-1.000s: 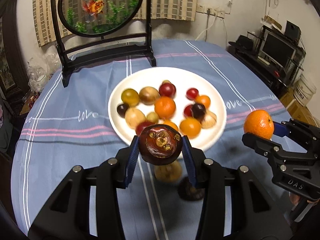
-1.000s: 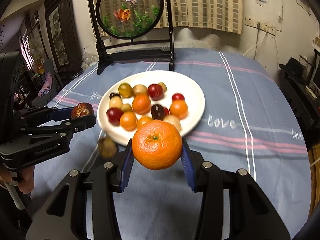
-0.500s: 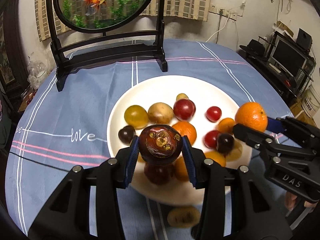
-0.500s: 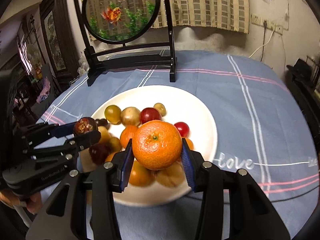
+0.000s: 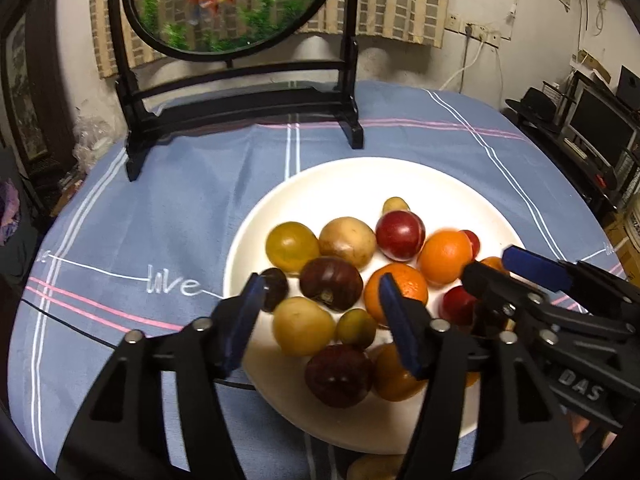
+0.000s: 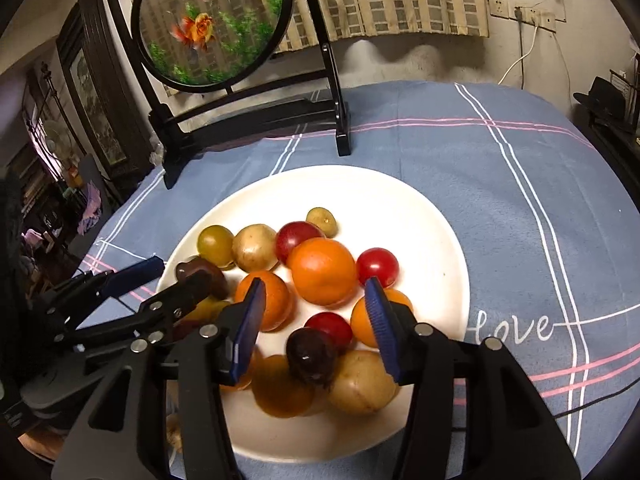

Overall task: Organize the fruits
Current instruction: 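Carry both fruits onto the white plate and open both grippers, then grasp the dark brown oval fruit with the right gripper while the left grasps the tan round fruit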

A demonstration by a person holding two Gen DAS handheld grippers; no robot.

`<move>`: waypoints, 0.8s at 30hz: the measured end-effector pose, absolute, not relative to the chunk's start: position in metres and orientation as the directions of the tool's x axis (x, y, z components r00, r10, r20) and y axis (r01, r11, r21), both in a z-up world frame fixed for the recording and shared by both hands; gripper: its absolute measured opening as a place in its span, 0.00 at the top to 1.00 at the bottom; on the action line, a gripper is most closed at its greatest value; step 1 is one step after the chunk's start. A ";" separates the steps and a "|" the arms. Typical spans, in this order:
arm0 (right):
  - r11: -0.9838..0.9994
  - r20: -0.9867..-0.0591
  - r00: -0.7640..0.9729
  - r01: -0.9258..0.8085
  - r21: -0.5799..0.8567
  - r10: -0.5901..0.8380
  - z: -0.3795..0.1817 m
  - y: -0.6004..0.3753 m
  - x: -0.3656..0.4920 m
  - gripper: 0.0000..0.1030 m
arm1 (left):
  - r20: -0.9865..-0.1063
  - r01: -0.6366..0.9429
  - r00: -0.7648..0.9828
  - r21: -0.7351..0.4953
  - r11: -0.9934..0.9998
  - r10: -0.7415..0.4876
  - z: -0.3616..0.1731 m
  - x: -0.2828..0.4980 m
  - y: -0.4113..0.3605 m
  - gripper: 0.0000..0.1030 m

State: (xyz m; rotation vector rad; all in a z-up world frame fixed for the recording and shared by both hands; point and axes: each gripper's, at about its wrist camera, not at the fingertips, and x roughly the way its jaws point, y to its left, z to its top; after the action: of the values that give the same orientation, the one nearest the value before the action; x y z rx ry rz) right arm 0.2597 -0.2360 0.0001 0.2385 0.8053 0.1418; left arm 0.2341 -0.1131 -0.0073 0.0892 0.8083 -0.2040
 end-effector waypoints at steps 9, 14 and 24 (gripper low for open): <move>0.971 -0.681 0.702 -0.060 0.232 0.206 0.013 -0.232 0.227 0.49 | -0.715 0.225 0.680 -0.007 0.974 -0.163 0.003 0.212 -0.108 0.34; 0.977 -0.678 0.709 -0.077 0.201 0.195 0.020 -0.229 0.204 0.49 | -0.710 0.242 0.683 -0.004 0.970 -0.173 0.009 0.193 -0.105 0.32; 0.981 -0.695 0.695 -0.087 0.175 0.185 0.019 -0.224 0.150 0.48 | -0.696 0.231 0.695 -0.021 0.973 -0.180 0.018 0.143 -0.080 0.27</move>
State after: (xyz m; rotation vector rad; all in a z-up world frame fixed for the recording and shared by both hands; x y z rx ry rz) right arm 0.1500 -0.2236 0.0186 0.1322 0.7887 0.1524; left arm 0.1426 -0.0800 0.0183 0.0703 0.7685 -0.2298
